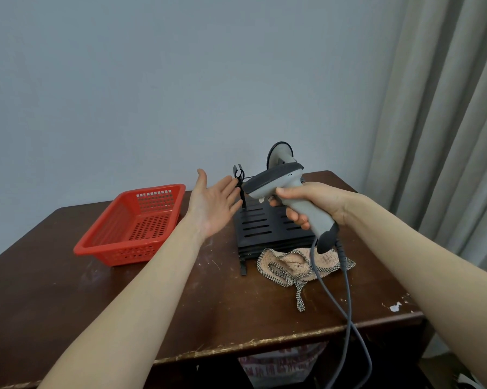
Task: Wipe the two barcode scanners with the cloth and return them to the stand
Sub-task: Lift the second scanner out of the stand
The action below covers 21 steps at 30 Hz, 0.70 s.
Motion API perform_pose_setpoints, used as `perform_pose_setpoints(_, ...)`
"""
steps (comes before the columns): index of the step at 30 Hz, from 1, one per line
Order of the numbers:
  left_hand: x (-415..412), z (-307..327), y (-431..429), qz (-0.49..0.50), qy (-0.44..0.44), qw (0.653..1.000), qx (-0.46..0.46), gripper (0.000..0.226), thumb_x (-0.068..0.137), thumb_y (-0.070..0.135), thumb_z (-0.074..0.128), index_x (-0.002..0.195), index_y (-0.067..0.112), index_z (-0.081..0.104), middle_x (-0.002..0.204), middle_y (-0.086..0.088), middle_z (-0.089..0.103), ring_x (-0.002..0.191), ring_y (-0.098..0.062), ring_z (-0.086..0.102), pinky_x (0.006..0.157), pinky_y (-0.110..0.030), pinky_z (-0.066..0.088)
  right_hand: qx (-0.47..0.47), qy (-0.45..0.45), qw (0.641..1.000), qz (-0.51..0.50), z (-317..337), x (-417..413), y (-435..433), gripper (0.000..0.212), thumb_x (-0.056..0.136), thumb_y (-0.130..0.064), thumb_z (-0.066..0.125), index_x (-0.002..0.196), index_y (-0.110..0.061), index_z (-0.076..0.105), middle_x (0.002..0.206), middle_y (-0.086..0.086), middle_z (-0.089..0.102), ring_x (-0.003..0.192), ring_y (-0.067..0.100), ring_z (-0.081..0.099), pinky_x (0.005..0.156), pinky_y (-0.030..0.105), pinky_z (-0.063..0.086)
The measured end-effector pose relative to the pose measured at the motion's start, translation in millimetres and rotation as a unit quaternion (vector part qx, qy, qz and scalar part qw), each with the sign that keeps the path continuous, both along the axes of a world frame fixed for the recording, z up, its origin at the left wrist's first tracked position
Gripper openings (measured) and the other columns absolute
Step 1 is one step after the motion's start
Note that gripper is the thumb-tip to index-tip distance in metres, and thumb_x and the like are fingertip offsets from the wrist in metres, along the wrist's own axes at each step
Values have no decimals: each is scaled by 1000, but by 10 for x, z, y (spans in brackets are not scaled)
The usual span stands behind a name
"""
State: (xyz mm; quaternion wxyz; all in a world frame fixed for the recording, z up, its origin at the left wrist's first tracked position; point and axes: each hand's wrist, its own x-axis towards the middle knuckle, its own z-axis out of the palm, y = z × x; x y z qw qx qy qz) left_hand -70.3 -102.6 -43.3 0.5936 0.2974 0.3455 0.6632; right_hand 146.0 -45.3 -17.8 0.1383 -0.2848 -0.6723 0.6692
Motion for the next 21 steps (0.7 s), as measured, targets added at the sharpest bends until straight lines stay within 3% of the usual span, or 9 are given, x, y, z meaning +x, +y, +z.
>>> perform_pose_setpoints(6,-1,12,-17,2,-2,1000,1,84,90,68,17,147,7,19,155,-8,25,144,-24,20,119,-42,14,1,7,1000,8,28,10,-18,30,75,-41,63,78,-12,54,55,6,47,40,11,41,39,18,38)
perform_pose_setpoints(16,8,37,23,-2,6,1000,-1,80,91,67,18,147,10,25,152,-7,32,142,-24,26,118,-43,18,-13,20,999,-25,25,7,-38,39,73,-47,63,88,-11,56,55,5,52,40,10,43,39,19,41)
perform_pose_setpoints(18,78,26,46,35,68,997,-25,71,94,61,20,143,12,35,145,-6,43,133,-25,40,110,-42,33,-44,46,997,-54,22,19,-33,46,73,-50,63,93,-10,56,57,5,55,40,10,45,39,19,43)
perform_pose_setpoints(21,366,-31,3,103,299,946,-65,32,99,26,37,121,11,55,123,-12,59,101,-23,61,85,-36,53,-125,108,981,-103,18,60,5,43,84,-50,59,94,-8,55,60,7,56,39,9,46,38,17,44)
